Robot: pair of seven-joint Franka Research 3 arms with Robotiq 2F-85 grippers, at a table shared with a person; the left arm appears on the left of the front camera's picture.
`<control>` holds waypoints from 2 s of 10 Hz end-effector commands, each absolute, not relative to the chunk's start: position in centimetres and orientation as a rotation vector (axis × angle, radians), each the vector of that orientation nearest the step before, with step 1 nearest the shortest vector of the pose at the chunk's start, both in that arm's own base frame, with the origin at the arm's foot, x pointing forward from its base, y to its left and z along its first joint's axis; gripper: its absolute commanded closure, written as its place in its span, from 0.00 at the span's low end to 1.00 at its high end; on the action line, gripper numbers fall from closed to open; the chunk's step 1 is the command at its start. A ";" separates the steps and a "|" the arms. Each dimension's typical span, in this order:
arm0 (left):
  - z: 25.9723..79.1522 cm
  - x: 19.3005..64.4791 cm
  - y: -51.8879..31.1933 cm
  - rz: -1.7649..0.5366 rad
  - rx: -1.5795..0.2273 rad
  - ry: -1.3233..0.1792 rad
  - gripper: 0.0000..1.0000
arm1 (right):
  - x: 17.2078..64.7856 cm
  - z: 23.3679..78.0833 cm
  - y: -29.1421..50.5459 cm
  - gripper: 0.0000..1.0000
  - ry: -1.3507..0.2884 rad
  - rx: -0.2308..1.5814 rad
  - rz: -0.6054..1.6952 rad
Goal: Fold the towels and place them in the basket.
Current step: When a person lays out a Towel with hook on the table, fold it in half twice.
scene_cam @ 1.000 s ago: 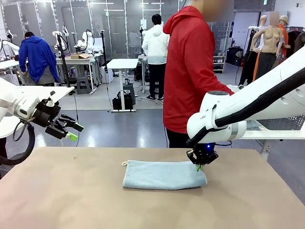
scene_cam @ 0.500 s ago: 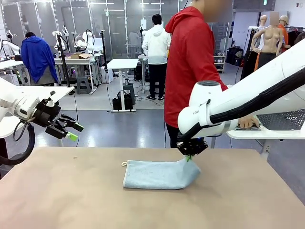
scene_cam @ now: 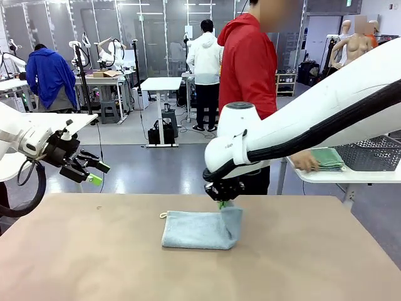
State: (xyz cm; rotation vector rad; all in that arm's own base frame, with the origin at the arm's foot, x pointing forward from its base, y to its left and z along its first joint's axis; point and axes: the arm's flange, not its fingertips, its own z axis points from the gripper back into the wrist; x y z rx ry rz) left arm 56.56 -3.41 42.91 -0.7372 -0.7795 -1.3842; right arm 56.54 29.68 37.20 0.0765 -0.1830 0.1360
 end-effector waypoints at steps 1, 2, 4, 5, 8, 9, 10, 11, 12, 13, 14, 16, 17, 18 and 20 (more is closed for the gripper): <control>43.0 56.6 -3.5 -1.383 -0.727 -0.783 0.11 | 57.4 37.5 32.1 1.00 -0.172 0.102 0.098; 43.0 56.6 -3.5 -1.383 -0.727 -0.783 0.11 | 57.5 37.6 33.1 1.00 -0.183 0.117 0.091; 43.0 56.6 -3.5 -1.383 -0.727 -0.783 0.11 | 57.6 37.5 34.9 1.00 -0.189 0.159 0.089; 43.0 56.6 -3.5 -1.383 -0.727 -0.783 0.11 | 57.6 37.5 35.6 1.00 -0.194 0.175 0.082; 43.0 56.6 -3.5 -1.383 -0.727 -0.783 0.11 | 58.0 37.0 36.8 1.00 -0.208 0.226 0.070; 43.0 56.6 -3.5 -1.383 -0.727 -0.783 0.11 | 58.1 36.6 37.2 1.00 -0.212 0.246 0.076; 43.0 56.6 -3.5 -1.383 -0.727 -0.783 0.11 | 58.1 36.5 37.6 1.00 -0.227 0.269 0.089; 43.0 56.6 -3.5 -1.383 -0.727 -0.783 0.11 | 58.2 36.5 38.0 1.00 -0.231 0.280 0.092; 43.0 56.6 -3.5 -1.383 -0.727 -0.783 0.11 | 58.4 36.2 38.3 1.00 -0.215 0.297 0.096; 43.0 56.6 -3.5 -1.383 -0.727 -0.783 0.11 | 58.5 35.9 38.4 1.00 -0.195 0.315 0.101; 43.0 56.6 -3.5 -1.383 -0.727 -0.783 0.11 | 58.6 35.6 38.6 1.00 -0.181 0.324 0.105; 43.0 56.6 -3.5 -1.383 -0.727 -0.783 0.11 | 58.7 35.1 38.9 1.00 -0.156 0.335 0.111; 43.0 56.6 -3.5 -1.383 -0.727 -0.783 0.11 | 58.7 34.9 38.9 1.00 -0.151 0.338 0.110; 43.0 56.6 -3.5 -1.383 -0.727 -0.783 0.11 | 58.7 34.7 38.9 1.00 -0.141 0.345 0.109; 43.0 56.6 -3.5 -1.383 -0.727 -0.783 0.11 | 58.8 34.5 38.9 0.77 -0.135 0.356 0.110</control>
